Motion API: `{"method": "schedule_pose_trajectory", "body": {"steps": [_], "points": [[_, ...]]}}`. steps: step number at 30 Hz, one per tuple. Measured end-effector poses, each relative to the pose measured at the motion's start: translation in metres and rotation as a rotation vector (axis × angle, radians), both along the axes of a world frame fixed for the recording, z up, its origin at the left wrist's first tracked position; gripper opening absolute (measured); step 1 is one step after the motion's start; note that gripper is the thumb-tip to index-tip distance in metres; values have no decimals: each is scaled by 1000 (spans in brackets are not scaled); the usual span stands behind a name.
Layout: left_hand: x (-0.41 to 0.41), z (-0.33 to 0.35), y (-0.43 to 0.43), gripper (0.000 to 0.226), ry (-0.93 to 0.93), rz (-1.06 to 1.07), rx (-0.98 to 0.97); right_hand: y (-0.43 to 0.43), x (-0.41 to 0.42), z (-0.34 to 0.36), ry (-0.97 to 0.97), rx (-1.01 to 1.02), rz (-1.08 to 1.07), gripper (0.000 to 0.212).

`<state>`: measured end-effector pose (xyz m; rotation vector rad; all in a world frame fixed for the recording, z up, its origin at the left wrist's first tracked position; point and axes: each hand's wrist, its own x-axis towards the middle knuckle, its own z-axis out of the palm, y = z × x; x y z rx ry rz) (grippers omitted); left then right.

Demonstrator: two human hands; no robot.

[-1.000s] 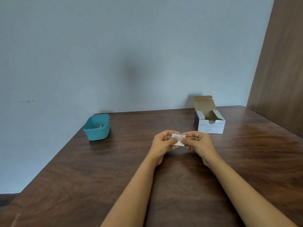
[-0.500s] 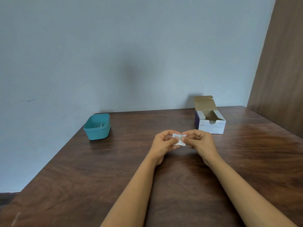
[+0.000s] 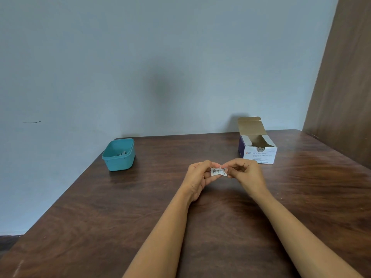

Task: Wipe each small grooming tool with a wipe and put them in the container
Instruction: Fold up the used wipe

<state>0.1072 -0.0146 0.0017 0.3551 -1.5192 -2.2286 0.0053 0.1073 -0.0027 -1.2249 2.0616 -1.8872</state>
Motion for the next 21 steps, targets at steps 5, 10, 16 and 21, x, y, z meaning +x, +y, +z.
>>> {"method": "schedule_pose_trajectory", "body": {"steps": [5, 10, 16, 21], "points": [[-1, -6, -3, 13, 25, 36, -5, -1, 3, 0, 79, 44, -32, 34], [-2, -6, -2, 19, 25, 64, -29, -2, 3, -2, -21, 2, -5, 30], [-3, -7, -2, 22, 25, 82, -125, -4, 7, 2, -469, -61, -8, 13], [-3, -9, -2, 24, 38, 47, -219, -2, 5, -2, -451, 6, -22, 19]]}}
